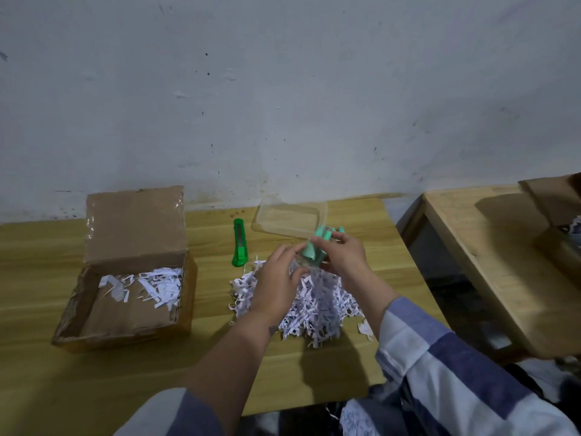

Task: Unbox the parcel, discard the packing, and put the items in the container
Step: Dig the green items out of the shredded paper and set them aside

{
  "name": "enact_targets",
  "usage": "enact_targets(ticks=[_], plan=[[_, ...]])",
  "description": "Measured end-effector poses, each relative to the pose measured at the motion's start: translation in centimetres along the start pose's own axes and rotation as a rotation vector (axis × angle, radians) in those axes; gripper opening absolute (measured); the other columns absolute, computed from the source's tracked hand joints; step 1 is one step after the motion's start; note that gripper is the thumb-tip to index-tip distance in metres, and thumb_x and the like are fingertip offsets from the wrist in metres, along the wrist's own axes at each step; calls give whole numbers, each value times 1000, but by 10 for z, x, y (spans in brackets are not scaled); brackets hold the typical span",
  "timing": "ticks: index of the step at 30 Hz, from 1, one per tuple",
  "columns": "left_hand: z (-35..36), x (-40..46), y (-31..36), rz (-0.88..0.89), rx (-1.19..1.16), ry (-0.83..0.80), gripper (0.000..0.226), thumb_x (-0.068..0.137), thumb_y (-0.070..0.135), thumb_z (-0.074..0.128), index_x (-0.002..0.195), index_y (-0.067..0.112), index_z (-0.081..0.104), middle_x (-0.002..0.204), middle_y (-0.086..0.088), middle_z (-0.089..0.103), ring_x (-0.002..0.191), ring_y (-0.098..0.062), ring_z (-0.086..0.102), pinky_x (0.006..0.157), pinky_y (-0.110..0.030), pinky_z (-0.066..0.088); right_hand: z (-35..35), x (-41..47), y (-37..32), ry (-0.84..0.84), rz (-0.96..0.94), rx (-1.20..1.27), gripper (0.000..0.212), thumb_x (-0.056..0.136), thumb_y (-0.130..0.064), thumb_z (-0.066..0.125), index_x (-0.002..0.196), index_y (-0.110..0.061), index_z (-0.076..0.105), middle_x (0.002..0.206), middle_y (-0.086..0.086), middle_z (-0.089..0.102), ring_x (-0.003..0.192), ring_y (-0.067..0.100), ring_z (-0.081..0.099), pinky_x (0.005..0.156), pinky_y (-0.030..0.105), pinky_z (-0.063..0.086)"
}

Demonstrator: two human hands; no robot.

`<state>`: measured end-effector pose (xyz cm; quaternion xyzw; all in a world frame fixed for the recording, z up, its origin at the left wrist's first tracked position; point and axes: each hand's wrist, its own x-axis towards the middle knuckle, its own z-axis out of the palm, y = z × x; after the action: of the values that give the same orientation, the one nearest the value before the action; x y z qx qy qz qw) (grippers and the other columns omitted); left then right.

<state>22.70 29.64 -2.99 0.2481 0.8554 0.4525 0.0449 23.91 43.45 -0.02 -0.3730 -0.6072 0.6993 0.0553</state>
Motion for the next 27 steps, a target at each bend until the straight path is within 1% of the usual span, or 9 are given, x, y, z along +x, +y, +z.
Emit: enact_targets(ticks=[2, 5, 8, 12, 15, 19, 23, 25, 27], plan=[[3, 4, -2, -15, 185, -52, 47, 92, 39, 56, 137, 29, 46, 139, 8, 49, 129, -14, 41, 107, -33, 28, -15, 10, -2, 70, -31, -46, 57, 76, -14, 76, 127, -9, 49, 118, 13, 60, 95, 30, 66, 84, 45, 58], [5, 4, -12, -25, 460, -163, 48, 93, 57, 40, 136, 37, 45, 148, 10, 39, 139, -13, 28, 114, -41, 11, -37, 29, -5, 216, -154, -273, 46, 78, -19, 75, 118, -10, 54, 110, 11, 64, 86, 22, 61, 78, 38, 56], [9, -2, -25, -67, 491, -274, 48, 92, 62, 37, 133, 39, 48, 151, 11, 35, 142, -12, 21, 117, -44, 5, -55, 53, -4, 297, -187, -531, 44, 79, -27, 73, 118, -14, 57, 110, 11, 68, 88, 25, 65, 78, 41, 56], [15, -6, -40, -78, 501, -296, 54, 89, 69, 30, 131, 41, 48, 150, 15, 34, 142, -8, 20, 116, -41, 3, -65, 81, 4, 325, -167, -777, 43, 85, -29, 66, 125, -15, 56, 115, 11, 68, 98, 29, 66, 78, 38, 54], [16, -6, -47, -67, 531, -277, 74, 76, 77, 12, 130, 41, 49, 146, 18, 38, 140, -6, 23, 116, -41, 6, -62, 96, 12, 316, -159, -822, 45, 85, -26, 66, 127, -14, 57, 119, 13, 66, 100, 30, 65, 79, 36, 53], [17, -7, -48, -62, 536, -242, 89, 69, 87, 3, 129, 41, 51, 144, 19, 41, 140, -5, 25, 115, -39, 6, -58, 110, 21, 311, -143, -833, 42, 85, -29, 65, 125, -15, 59, 122, 13, 63, 98, 31, 64, 83, 42, 56], [15, -6, -47, -45, 491, -217, 84, 74, 82, 0, 127, 43, 52, 139, 21, 47, 137, -2, 29, 112, -36, 8, -59, 103, 21, 316, -194, -861, 36, 89, -31, 59, 122, -15, 60, 124, 12, 60, 105, 32, 60, 85, 43, 54], [11, -5, -44, -25, 463, -210, 84, 76, 80, -3, 129, 43, 51, 139, 22, 47, 137, -1, 29, 111, -34, 8, -62, 90, 24, 326, -288, -906, 32, 90, -31, 56, 119, -16, 61, 124, 12, 55, 112, 32, 53, 90, 42, 50], [5, -4, -44, -20, 464, -218, 83, 77, 79, -4, 132, 43, 48, 143, 21, 44, 139, -2, 26, 113, -36, 7, -65, 71, 31, 290, -421, -950, 29, 91, -29, 54, 116, -16, 62, 118, 9, 55, 111, 28, 51, 92, 41, 48]])
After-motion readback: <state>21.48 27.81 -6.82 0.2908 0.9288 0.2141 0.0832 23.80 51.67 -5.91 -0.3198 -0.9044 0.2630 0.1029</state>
